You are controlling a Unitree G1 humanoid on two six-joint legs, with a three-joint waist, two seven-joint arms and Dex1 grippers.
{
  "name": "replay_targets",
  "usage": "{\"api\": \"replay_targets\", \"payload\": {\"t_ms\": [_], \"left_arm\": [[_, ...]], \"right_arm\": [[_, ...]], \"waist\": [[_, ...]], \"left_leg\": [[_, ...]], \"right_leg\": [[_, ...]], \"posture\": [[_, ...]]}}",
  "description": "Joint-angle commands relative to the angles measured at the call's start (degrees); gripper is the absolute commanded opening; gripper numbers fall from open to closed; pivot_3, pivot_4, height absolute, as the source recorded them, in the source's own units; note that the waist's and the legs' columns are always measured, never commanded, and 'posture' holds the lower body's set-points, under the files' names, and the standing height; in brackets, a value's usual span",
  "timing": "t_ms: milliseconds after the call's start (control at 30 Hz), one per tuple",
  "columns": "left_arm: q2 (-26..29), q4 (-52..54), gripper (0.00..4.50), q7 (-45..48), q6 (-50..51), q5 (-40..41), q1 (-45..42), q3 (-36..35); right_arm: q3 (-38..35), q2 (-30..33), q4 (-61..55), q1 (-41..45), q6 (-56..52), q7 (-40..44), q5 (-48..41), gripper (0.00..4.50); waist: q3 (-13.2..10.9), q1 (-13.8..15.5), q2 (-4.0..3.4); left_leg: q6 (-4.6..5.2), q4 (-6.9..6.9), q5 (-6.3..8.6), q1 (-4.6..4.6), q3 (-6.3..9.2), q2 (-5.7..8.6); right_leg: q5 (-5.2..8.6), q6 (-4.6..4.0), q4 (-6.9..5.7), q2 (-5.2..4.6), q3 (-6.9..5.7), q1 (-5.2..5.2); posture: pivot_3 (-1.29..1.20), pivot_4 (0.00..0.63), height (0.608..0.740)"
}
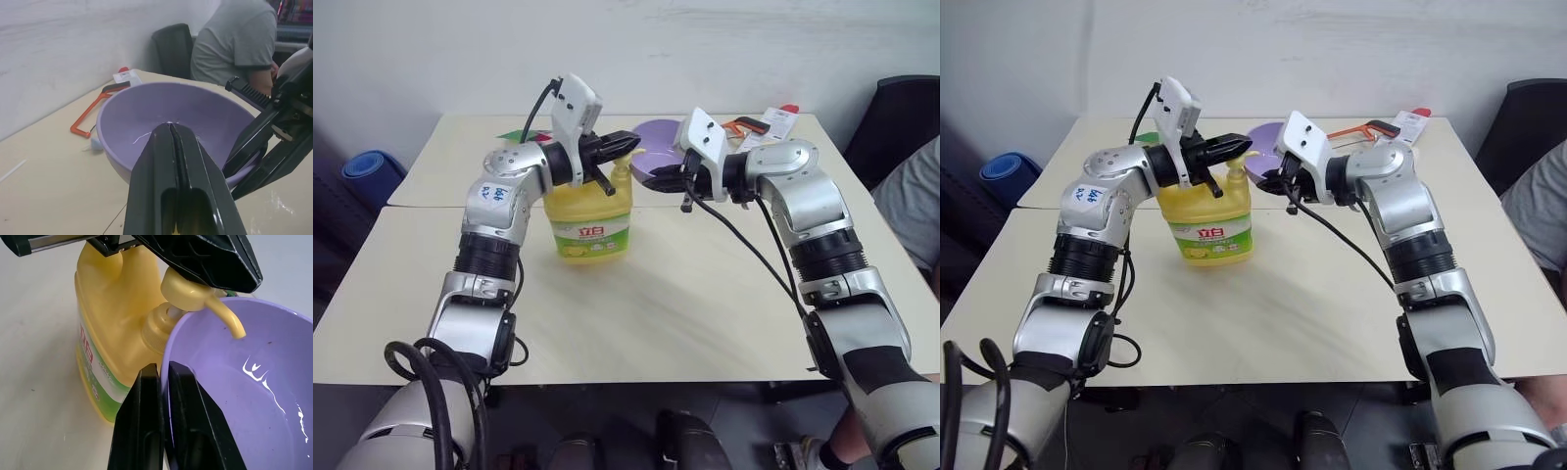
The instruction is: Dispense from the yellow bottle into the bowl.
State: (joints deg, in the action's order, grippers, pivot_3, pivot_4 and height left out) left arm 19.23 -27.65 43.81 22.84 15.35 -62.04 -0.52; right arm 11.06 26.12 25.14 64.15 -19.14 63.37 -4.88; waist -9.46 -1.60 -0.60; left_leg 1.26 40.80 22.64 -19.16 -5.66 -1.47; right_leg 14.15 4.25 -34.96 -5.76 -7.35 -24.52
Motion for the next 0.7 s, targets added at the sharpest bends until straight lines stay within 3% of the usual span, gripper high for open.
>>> {"api": "replay_targets", "payload": {"t_ms": [33, 200, 267, 500, 600, 700], "left_arm": [[-0.77, -1.23, 0.01, 2.44, 0.63, 3.07, 2.2, -2.26], [1.17, 4.46, 0.01, 5.95, 0.76, 9.81, 0.85, -8.17], [2.72, 6.6, 0.01, 7.13, 0.43, 11.42, 1.15, -9.68], [11.26, 19.59, 0.01, 13.15, 4.32, 18.37, 10.56, -13.99], [19.72, 31.62, 0.01, 20.39, 4.86, 19.85, 28.16, -16.84], [24.4, 38.49, 0.01, 23.26, 1.06, 17.5, 43.27, -18.23]], "right_arm": [[-1.69, -0.14, -1.62, -0.05, 0.22, -0.11, -1.53, 0.0], [-2.49, 1.51, -1.08, -2.0, 1.02, -0.41, -1.5, 0.0], [-3.12, 2.64, -1.95, -3.45, 0.76, -0.43, -1.78, 0.0], [-6.85, 10.32, -9.56, -15.39, 0.55, 0.56, -4.1, 0.0], [-11.53, 14.85, -13.55, -27.42, 3.97, 1.98, -6.29, 0.0], [-13.97, 16.54, -15.35, -36.16, 7.94, 1.95, -7.33, 0.0]], "waist": [[-0.02, 0.0, 0.0], [-0.17, -0.02, 0.01], [-0.2, -0.04, 0.01], [-0.29, 0.01, 0.0], [-0.3, -0.05, 0.0], [-0.4, 0.02, 0.05]], "left_leg": [[0.0, 0.0, 0.0, -0.04, 0.0, 0.0], [0.0, 0.01, 0.0, -0.33, 0.0, 0.01], [0.01, 0.12, -0.01, -0.85, 0.01, 0.02], [0.02, 0.11, -0.01, -1.25, 0.07, 0.03], [0.02, 0.15, -0.01, -1.17, 0.08, 0.0], [-0.05, 0.03, 0.03, -1.1, 0.06, -0.07]], "right_leg": [[0.0, 0.0, 0.0, 0.0, 0.01, -0.03], [0.0, 0.0, 0.01, -0.01, -0.04, -0.31], [0.0, 0.0, -0.06, 0.0, -0.1, -0.83], [-0.01, 0.01, 0.06, 0.01, -0.24, -1.18], [-0.01, 0.01, 0.01, 0.02, -0.21, -1.1], [0.03, -0.04, 0.15, 0.1, -0.16, -1.05]], "posture": [[0.0, 0.15, 0.74], [0.0, 0.15, 0.74], [0.0, 0.15, 0.74], [0.0, 0.15, 0.74], [0.0, 0.15, 0.74], [0.0, 0.15, 0.74]]}}
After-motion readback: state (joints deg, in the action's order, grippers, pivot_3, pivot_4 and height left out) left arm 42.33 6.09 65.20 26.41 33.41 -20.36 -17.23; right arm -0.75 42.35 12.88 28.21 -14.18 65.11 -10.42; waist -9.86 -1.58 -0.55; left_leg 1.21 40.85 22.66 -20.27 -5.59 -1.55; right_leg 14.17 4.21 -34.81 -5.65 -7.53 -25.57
